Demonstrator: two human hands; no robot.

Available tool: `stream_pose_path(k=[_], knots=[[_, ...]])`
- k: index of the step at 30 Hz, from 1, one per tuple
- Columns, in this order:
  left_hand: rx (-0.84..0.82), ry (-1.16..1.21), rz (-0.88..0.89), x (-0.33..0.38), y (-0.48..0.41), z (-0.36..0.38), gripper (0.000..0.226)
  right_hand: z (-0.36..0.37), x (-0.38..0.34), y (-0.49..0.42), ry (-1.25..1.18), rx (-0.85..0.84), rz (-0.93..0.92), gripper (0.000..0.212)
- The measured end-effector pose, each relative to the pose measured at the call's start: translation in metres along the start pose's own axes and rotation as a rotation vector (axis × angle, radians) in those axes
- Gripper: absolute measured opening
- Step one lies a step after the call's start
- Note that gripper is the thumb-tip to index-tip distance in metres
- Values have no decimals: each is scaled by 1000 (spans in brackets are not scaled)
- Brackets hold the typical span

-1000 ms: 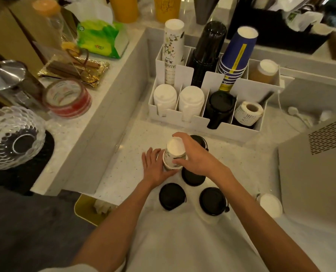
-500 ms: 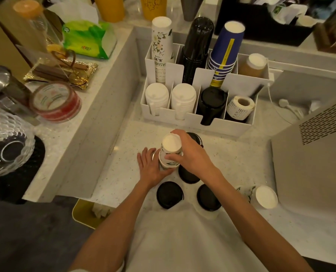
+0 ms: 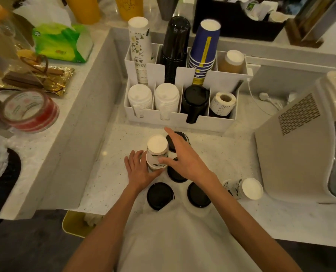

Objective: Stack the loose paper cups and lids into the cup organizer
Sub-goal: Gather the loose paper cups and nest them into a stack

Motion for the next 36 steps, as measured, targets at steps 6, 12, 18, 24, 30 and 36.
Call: stream_pose_path(k=[6, 12, 18, 24, 30, 36], knots=[[-12, 20, 17, -8, -1, 4, 108, -55, 51, 66, 98, 284, 155, 63], [-8, 66, 12, -8, -2, 0, 112, -75, 118, 123, 353, 345, 541, 75], [15, 74, 42, -10, 0, -1, 124, -66, 135, 124, 164, 360, 643, 61], [23, 90, 24, -11, 0, -2, 107, -91, 120, 120, 109, 393, 496, 74], [0, 64, 18, -10, -1, 1, 103, -125, 52, 74, -24, 308, 266, 72], [-2, 69, -8, -6, 0, -2, 103, -122, -46, 28, 45, 36, -119, 74]])
Point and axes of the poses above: each hand's wrist, its own y-axis away from the middle knuckle, its own z-axis out of the palm, x = y × z, the point moved 1 cm from there along -y, towards the middle knuckle, and after that the axes turned 11 degrees about z, right-handed, at the moved point
